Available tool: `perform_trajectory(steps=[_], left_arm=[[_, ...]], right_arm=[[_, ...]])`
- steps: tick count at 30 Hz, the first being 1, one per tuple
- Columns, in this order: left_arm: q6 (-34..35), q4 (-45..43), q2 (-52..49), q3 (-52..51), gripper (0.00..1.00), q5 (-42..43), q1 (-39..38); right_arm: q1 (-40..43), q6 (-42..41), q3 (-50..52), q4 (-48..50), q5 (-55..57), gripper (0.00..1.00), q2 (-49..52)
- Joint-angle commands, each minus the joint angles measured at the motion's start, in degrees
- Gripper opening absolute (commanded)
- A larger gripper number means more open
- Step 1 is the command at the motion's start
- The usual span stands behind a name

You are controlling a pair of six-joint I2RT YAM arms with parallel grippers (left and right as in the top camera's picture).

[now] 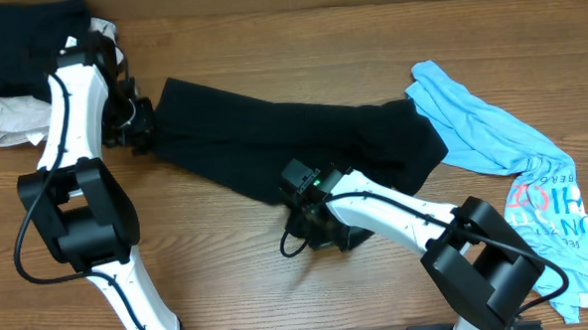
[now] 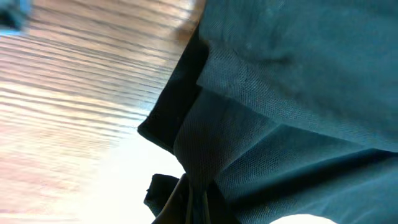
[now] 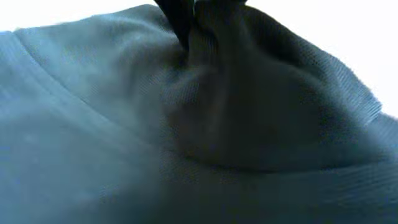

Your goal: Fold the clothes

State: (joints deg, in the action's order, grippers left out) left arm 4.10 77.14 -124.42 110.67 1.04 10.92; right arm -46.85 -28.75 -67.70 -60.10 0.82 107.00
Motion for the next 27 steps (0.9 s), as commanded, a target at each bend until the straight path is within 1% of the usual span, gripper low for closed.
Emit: perform_trajectory(steps=[1,3,5,9,12,13,14,16,19,22,25,27], left_arm=[[-0.24,2.95,-0.04,6.43,0.04,-5.31,0.81],[0.07,5.42,-0.04,9.31,0.04,-8.68,0.81],[0.55,7.17,-0.04,11.19,0.04,-10.75,0.81],[0.61,9.49,-0.04,12.24,0.04,-11.15,0.79],[0.61,10.73,-0.07,12.11,0.04,-11.15,0.79],[0.61,10.93,-0.07,12.11,0.04,-11.15,0.79],[0.61,11.06,-0.07,12.11,0.04,-11.13,0.79],[0.63,10.86,-0.07,12.09,0.04,-11.08,0.72],[0.66,10.19,-0.07,12.07,0.04,-10.58,0.63],[0.66,8.68,-0.07,11.26,0.04,-8.22,0.63],[0.63,7.41,-0.07,9.57,0.04,-5.95,0.35],[0.61,6.38,-0.07,7.78,0.04,-6.12,-0.2]], right_arm=[[1.57,-7.87,-0.9,-3.82,3.13,0.04,-3.02],[3.23,-10.23,-1.53,-7.87,3.17,0.04,-5.73],[5.18,-10.54,-2.25,-11.87,2.27,0.04,-8.96],[9.01,-10.51,-3.43,-20.13,-0.42,0.04,-15.87],[11.58,-10.25,-3.58,-24.46,-2.78,0.04,-20.48],[12.48,-9.75,-3.63,-25.38,-3.76,0.04,-21.77],[14.69,-6.93,-3.78,-25.9,-5.75,0.04,-24.11],[17.07,-4.87,-4.2,-24.57,-6.01,0.04,-25.64],[20.37,-0.83,-4.37,-19.06,-6.01,0.04,-25.97],[22.99,3.32,-4.37,-12.0,-5.84,0.05,-24.3],[24.9,5.6,-4.37,-7.21,-5.49,0.06,-21.4],[26.47,6.56,-4.37,-4.63,-4.76,0.06,-18.91]])
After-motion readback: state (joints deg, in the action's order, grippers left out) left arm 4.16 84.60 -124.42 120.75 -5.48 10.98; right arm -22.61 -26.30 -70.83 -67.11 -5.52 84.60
